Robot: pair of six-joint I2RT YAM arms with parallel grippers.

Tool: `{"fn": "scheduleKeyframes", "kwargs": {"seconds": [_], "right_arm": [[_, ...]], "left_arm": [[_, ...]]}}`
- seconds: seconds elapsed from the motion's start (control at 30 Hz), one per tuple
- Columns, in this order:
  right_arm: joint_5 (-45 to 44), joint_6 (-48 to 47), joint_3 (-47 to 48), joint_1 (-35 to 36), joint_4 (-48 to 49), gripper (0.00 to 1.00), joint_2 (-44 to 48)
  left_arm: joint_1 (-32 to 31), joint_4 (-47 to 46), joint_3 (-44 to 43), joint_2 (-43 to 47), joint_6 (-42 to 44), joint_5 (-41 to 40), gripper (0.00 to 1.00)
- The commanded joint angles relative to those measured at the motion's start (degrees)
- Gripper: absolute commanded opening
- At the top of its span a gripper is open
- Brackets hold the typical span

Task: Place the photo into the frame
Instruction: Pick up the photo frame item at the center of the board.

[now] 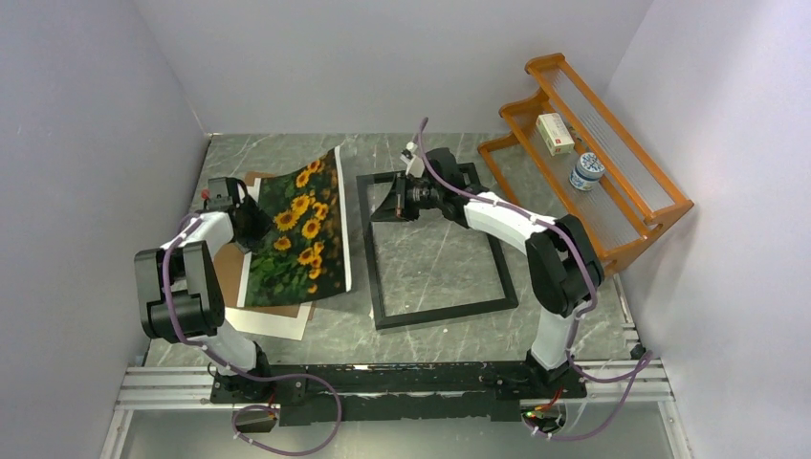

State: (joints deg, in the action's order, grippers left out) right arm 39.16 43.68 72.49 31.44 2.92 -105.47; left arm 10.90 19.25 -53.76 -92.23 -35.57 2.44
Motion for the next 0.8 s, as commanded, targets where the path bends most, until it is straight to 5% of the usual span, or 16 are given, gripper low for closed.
{"fn": "scheduleKeyframes", "kwargs": {"seconds": [0.0, 0.3, 0.77], "right_arm": [[-5.9, -5.31, 7.28, 0.0, -16.5, 0.0, 4.73], [-17.0, -14.77, 8.75, -4.76, -33.4, 0.0, 9.45], [-8.17, -33.46, 4.29, -20.32, -39.07, 0.0, 10.83]], "left_arm": [[0.08, -1.23, -1.56, -1.55, 0.34, 3.88, 0.63], [0.44, -0.47, -0.89, -9.39, 0.73, -2.02, 0.61], [0.45, 1.78, -4.0, -9.83, 1.96, -1.03, 0.62]]}}
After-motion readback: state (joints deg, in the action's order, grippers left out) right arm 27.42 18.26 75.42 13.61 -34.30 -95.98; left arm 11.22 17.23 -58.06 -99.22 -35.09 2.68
